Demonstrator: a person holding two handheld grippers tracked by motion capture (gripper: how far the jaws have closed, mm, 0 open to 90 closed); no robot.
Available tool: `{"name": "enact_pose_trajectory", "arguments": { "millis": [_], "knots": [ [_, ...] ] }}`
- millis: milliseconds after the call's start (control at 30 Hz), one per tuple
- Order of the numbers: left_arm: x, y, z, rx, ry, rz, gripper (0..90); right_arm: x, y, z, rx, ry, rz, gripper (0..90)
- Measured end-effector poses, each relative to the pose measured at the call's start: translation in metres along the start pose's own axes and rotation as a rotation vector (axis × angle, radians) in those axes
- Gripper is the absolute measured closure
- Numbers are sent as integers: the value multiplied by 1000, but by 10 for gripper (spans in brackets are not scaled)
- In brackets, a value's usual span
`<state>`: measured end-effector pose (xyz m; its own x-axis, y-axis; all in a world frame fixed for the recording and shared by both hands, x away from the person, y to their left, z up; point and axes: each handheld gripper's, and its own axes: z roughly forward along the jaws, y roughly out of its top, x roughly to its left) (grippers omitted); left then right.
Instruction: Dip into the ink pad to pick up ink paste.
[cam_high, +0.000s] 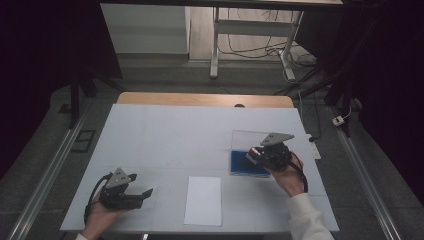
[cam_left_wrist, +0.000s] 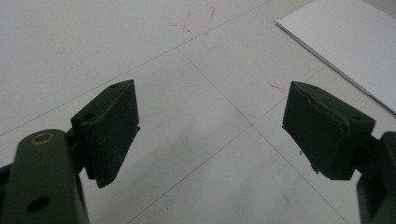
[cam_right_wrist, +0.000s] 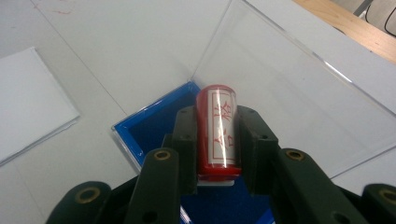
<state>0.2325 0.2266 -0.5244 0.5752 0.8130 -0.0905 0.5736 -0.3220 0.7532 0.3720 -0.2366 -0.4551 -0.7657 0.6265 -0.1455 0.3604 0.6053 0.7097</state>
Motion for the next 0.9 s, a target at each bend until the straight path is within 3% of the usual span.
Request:
{"name": "enact_pose_trajectory", "arguments": {
  "millis": [333, 700, 900],
  "knots": [
    [0, 0, 0, 3, 0, -1, 190, -1, -1, 5, 10, -10, 5, 706],
    [1, -1, 1, 6, 1, 0, 190, 0, -5, 21, 89, -12, -18, 706],
    [1, -1, 1, 7, 0, 2, 190, 0, -7, 23, 103, -8, -16, 706]
  ]
}}
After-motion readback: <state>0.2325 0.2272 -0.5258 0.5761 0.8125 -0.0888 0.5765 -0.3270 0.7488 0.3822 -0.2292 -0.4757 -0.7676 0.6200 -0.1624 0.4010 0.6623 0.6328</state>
